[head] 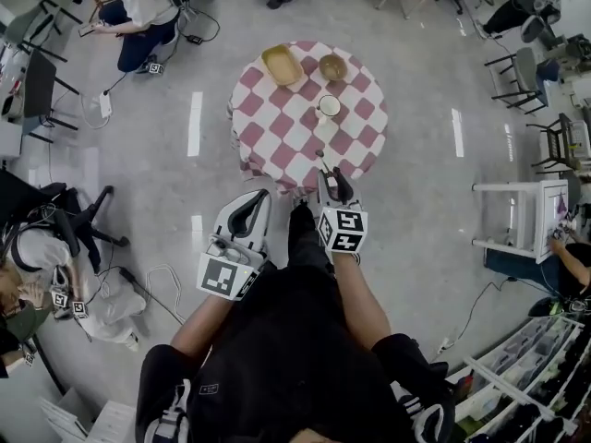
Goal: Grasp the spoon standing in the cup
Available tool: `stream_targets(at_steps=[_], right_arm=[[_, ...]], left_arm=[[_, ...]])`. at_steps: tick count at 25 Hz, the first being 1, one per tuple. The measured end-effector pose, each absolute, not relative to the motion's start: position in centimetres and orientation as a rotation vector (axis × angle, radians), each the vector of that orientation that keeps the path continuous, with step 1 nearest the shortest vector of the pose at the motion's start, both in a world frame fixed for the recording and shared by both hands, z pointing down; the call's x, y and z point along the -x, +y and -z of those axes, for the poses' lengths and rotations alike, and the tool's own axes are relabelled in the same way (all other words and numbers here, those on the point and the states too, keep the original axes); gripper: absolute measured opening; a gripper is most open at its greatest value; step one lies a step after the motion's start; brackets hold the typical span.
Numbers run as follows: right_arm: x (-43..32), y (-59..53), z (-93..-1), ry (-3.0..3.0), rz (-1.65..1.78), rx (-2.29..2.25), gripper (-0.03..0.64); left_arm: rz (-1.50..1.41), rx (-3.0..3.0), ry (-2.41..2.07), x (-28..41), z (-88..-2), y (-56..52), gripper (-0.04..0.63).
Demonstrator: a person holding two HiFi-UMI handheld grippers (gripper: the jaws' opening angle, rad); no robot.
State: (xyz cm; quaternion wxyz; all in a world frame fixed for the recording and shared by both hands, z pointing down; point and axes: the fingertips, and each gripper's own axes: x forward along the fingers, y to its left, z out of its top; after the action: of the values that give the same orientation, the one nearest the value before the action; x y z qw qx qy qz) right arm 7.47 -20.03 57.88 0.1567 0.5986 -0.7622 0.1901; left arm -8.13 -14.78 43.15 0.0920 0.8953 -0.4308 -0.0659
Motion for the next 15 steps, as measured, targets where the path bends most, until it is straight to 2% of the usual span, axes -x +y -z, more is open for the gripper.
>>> stream_targets(at_steps=[8,15], right_arm=[[-6.4,-10.0,-53.6,-2.233,-0.524,-1.699,0.156],[-8.4,-3.6,-51.1,-2.294,-0.524,-1.706,0.156]], left_arm=[[0.106,-2.644,-1.289,8.8,-44.0,-8.8,0.009],[0.104,-2.659,-1.283,6.3,-43.4,-4.6,0.009]])
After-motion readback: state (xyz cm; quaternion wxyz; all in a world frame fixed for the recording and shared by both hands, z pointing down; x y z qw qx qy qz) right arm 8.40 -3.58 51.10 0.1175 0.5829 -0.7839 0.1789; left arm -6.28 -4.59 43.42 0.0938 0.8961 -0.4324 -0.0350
